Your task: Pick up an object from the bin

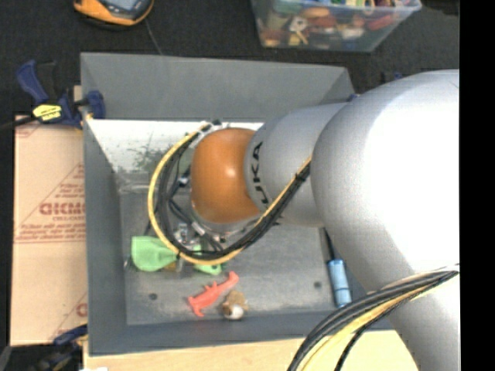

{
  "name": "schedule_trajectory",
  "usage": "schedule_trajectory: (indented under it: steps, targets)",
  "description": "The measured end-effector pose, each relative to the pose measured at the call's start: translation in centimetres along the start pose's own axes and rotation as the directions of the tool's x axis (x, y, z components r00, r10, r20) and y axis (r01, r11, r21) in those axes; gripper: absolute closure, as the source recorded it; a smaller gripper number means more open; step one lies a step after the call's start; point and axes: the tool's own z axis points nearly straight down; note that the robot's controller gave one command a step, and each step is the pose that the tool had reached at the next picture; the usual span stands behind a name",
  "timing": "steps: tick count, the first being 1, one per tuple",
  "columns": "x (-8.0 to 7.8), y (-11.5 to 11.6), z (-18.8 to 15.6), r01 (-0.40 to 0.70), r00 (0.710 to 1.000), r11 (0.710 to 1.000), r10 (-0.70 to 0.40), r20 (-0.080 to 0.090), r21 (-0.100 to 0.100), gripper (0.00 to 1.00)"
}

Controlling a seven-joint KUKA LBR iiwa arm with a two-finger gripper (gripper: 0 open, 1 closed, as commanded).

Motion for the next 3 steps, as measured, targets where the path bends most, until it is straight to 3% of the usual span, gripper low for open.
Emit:
schedule_trajectory:
  steps: [3]
  targets:
    - [0.0, -0.1, -1.5, 0.0, 1.0, 1.0, 0.0, 0.002, -0.001, 1.0]
